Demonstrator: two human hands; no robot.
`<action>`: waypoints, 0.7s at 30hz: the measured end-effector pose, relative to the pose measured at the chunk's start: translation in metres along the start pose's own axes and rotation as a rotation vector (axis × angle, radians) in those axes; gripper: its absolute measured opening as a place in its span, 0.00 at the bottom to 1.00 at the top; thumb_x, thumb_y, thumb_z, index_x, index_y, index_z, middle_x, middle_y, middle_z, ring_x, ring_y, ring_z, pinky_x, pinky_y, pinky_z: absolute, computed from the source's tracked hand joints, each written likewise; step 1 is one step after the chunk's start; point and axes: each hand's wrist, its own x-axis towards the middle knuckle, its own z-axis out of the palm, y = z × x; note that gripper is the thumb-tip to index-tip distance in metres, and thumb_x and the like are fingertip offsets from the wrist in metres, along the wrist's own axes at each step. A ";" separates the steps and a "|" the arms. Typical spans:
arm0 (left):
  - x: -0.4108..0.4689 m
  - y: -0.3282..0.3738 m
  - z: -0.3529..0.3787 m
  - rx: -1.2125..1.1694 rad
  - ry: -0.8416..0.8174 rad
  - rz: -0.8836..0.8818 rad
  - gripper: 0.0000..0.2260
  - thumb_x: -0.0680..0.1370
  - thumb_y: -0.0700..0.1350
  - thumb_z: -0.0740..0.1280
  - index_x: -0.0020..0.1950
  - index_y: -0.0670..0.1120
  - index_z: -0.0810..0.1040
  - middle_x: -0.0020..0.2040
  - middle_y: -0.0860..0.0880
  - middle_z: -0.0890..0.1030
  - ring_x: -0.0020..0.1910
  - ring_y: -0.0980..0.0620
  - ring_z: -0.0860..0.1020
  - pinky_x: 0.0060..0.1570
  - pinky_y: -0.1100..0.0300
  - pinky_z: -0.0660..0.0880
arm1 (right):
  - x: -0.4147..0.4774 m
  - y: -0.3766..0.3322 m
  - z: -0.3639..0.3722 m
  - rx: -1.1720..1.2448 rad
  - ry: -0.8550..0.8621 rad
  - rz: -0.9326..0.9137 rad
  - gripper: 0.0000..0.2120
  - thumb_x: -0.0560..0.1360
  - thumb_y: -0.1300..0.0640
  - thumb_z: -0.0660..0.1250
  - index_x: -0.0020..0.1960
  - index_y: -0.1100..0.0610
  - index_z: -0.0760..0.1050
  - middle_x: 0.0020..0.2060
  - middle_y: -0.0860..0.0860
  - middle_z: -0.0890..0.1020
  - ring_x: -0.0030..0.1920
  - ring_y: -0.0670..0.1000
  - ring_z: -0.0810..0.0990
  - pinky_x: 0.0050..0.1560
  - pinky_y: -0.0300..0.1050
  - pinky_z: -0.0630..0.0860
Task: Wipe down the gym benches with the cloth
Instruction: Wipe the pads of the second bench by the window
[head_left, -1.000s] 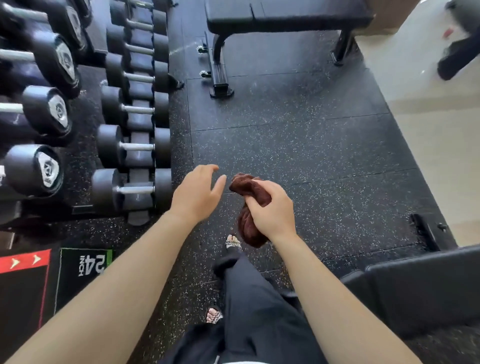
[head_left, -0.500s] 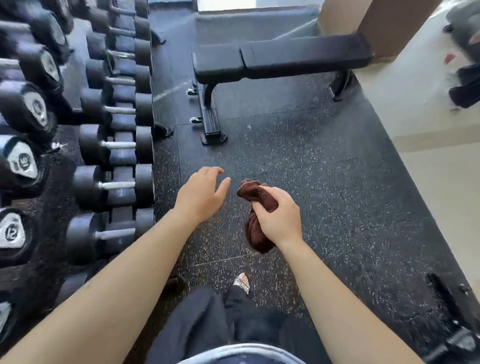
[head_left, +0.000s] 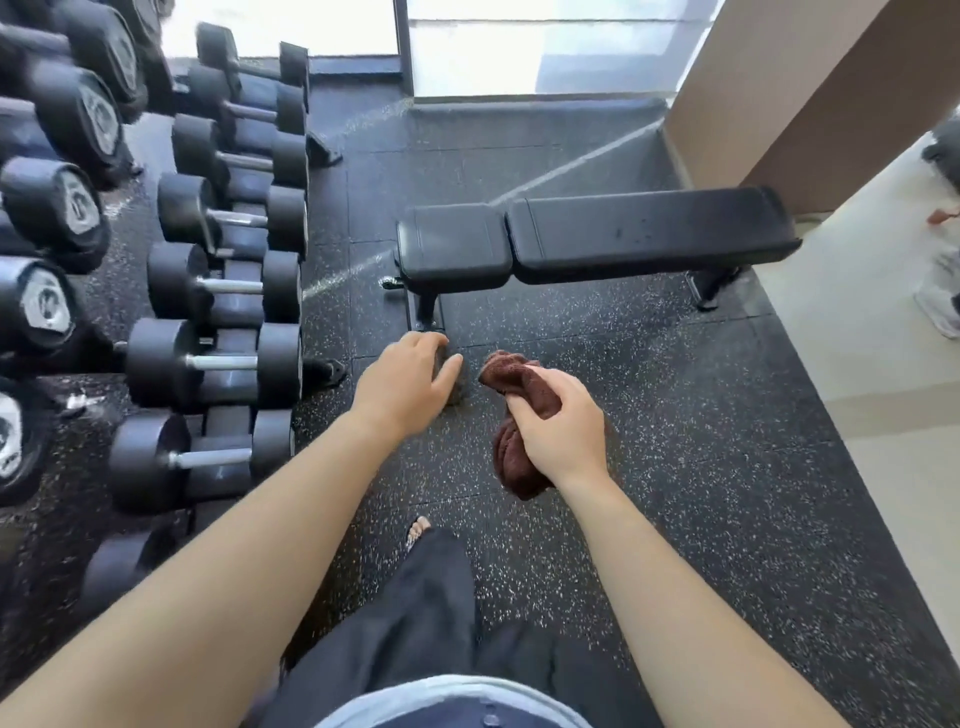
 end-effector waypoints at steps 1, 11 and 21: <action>0.024 -0.004 -0.010 0.006 0.004 -0.012 0.20 0.79 0.56 0.55 0.67 0.46 0.69 0.65 0.46 0.73 0.64 0.46 0.71 0.61 0.47 0.70 | 0.026 -0.009 0.006 0.003 -0.009 0.002 0.15 0.70 0.54 0.72 0.56 0.50 0.79 0.56 0.46 0.79 0.58 0.45 0.75 0.58 0.30 0.63; 0.233 -0.040 -0.047 0.054 -0.005 -0.104 0.20 0.79 0.56 0.55 0.66 0.47 0.69 0.64 0.46 0.73 0.63 0.45 0.71 0.59 0.48 0.71 | 0.270 -0.038 0.058 0.015 -0.108 -0.017 0.15 0.70 0.54 0.71 0.57 0.51 0.79 0.56 0.46 0.79 0.58 0.46 0.75 0.57 0.29 0.62; 0.399 -0.088 -0.017 0.043 0.005 -0.266 0.20 0.79 0.55 0.56 0.66 0.46 0.70 0.64 0.46 0.74 0.62 0.45 0.72 0.59 0.49 0.70 | 0.446 0.001 0.145 -0.124 -0.300 -0.067 0.17 0.72 0.52 0.69 0.61 0.48 0.77 0.65 0.48 0.74 0.65 0.53 0.70 0.69 0.50 0.65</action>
